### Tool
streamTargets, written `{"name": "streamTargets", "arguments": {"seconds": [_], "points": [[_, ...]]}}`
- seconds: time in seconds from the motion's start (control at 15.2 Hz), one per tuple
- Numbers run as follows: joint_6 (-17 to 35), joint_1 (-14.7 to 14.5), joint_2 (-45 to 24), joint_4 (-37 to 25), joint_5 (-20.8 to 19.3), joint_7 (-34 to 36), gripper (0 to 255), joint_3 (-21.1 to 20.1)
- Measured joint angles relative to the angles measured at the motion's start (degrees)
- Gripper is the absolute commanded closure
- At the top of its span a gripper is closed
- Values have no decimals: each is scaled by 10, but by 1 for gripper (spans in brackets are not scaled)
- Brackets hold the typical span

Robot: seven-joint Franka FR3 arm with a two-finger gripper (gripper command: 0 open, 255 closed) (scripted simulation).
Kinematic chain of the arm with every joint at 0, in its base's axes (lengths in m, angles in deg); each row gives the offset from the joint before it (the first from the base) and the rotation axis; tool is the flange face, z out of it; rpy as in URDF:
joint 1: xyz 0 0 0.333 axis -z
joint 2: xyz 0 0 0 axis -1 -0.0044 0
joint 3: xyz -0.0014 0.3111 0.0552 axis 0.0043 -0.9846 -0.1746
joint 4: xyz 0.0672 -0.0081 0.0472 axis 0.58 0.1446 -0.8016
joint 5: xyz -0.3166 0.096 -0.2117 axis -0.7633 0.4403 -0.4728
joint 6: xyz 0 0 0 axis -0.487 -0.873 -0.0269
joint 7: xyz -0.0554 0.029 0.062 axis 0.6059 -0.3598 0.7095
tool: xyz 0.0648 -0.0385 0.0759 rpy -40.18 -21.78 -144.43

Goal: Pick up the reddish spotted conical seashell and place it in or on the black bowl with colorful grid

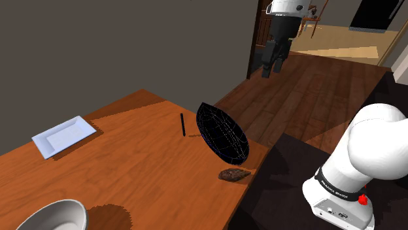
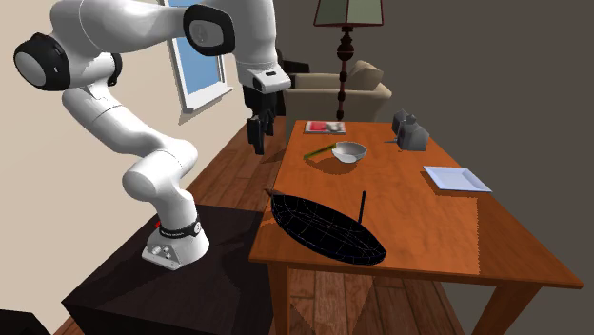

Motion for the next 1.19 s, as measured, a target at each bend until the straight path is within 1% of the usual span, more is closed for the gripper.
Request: {"name": "streamTargets", "arguments": {"seconds": [0.13,0.2,0.53,0.79,1.19], "points": [[4,-1,-3,4,1,4,0,-5],[10,-4,-4,12,3,11,0,-14],[58,-23,-30,59,22,62,0,-74],[99,-39,-66,86,34,100,0,-119],[168,-61,-148,110,49,160,0,-186]]}}
